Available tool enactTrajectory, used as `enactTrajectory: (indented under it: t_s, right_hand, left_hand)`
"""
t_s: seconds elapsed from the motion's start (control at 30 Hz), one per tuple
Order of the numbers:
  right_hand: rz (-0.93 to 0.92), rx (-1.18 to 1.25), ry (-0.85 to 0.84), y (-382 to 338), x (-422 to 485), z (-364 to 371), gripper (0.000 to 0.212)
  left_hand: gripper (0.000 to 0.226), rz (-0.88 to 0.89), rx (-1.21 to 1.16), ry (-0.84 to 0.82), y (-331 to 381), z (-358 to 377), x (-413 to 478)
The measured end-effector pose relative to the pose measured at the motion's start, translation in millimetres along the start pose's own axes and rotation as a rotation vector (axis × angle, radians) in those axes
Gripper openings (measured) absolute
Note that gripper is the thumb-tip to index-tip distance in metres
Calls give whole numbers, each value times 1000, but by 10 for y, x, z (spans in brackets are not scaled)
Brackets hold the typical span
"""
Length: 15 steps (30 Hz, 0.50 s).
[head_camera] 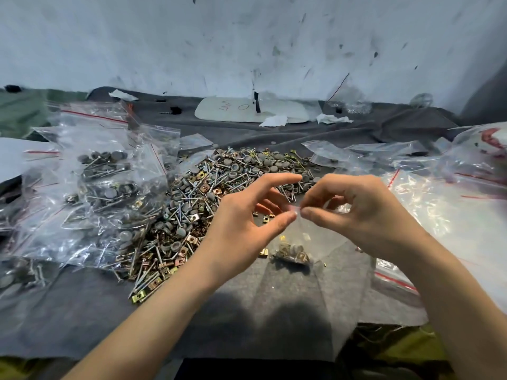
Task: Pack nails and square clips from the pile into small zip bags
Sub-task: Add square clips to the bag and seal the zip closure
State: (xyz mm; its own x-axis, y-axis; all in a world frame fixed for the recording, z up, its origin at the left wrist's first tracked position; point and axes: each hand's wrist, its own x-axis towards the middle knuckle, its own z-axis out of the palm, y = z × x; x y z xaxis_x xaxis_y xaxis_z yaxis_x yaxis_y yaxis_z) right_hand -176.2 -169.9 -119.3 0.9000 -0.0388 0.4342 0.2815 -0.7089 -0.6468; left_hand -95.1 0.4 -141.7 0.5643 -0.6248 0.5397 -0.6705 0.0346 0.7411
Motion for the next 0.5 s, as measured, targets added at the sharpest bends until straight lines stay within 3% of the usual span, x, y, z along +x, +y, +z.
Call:
enactTrajectory:
  t_s: [0.07, 0.13, 0.37, 0.5]
  right_hand:
    - [32, 17, -34, -7, -2, 7, 15]
    - [46, 18, -55, -4, -12, 17, 10]
    - [-12, -34, -58, -42, -43, 34, 21]
    - [-11, -44, -70, -36, -78, -1, 13]
  left_hand:
    - [48, 5, 1, 1, -5, 25, -12]
    - [48, 6, -2, 2, -8, 33, -22]
    - [70, 17, 17, -57, -16, -11, -29]
    - [69, 30, 21, -63, -33, -40, -49]
